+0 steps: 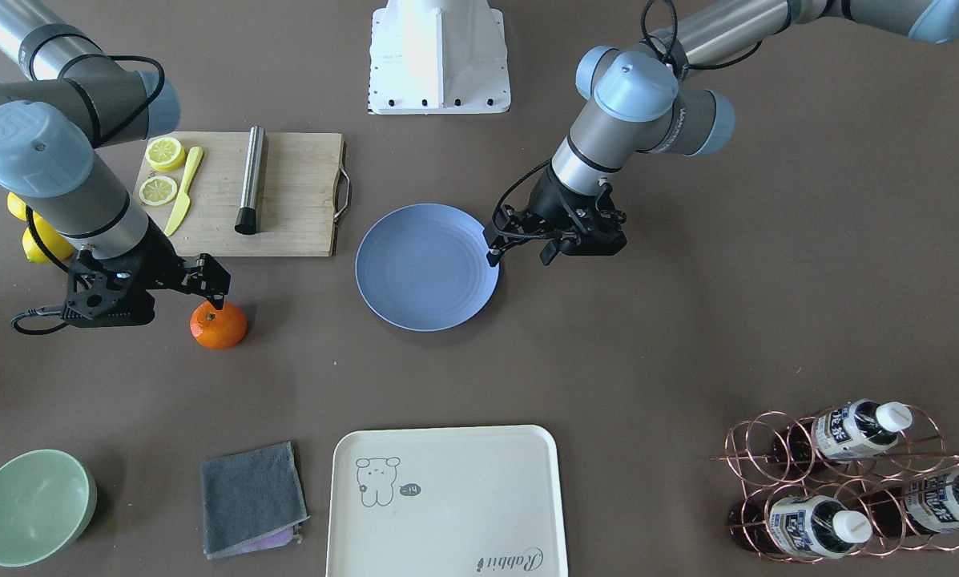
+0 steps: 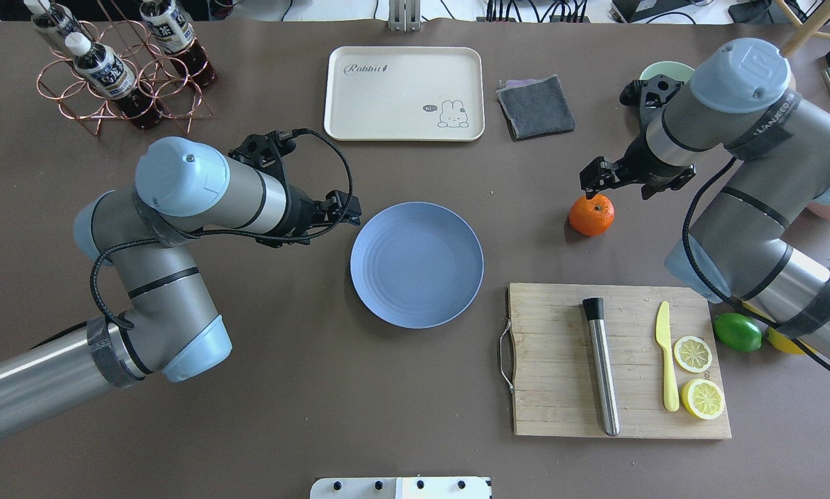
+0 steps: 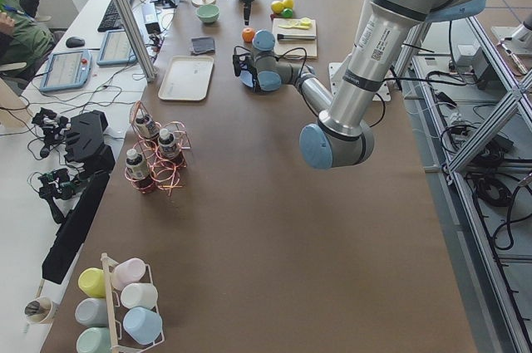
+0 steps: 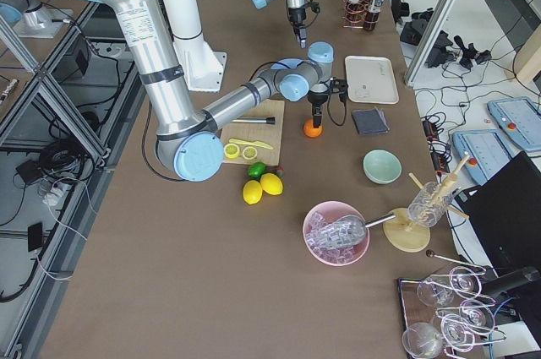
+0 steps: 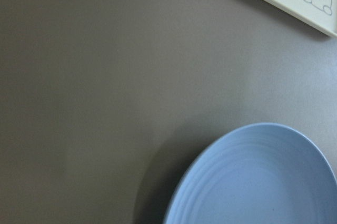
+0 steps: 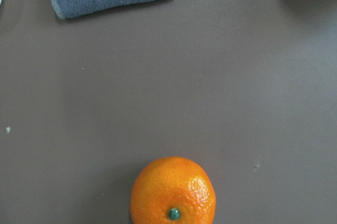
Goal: Pick orange to plate
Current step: 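Lower the right gripper onto the orange and close it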
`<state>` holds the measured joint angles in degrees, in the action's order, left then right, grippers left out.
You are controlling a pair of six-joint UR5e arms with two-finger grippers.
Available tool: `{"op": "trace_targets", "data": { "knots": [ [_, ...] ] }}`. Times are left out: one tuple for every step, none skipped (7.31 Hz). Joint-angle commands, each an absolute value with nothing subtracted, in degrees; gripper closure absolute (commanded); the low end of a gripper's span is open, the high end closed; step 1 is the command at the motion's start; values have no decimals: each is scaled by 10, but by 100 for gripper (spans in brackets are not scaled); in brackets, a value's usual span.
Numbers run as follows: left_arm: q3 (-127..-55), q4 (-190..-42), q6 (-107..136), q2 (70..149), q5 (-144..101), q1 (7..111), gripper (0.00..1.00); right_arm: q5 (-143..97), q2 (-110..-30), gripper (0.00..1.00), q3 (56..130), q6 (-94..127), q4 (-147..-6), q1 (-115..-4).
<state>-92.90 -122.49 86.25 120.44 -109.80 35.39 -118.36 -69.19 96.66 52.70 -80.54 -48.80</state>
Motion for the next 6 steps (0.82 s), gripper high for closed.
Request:
{"op": "trace_targets", "data": {
  "knots": [
    [-928, -1223, 831, 1196, -1105, 370, 2, -1166, -682, 0, 915, 547, -754, -465],
    [-928, -1223, 831, 1196, -1106, 371, 2, -1155, -679, 0, 898, 548, -740, -458],
    [-928, -1223, 831, 1197, -1106, 371, 2, -1141, -679, 0, 890, 548, -738, -450],
    [-929, -1224, 831, 1197, -1106, 371, 2, -1139, -683, 0, 887, 548, -738, -447],
    [-928, -1223, 830, 1197, -1106, 372, 2, -1140, -684, 2, 888, 555, -738, -446],
    [-928, -1223, 823, 1197, -1107, 375, 2, -1136, -682, 31, 887, 557, -737, -440]
  ]
}}
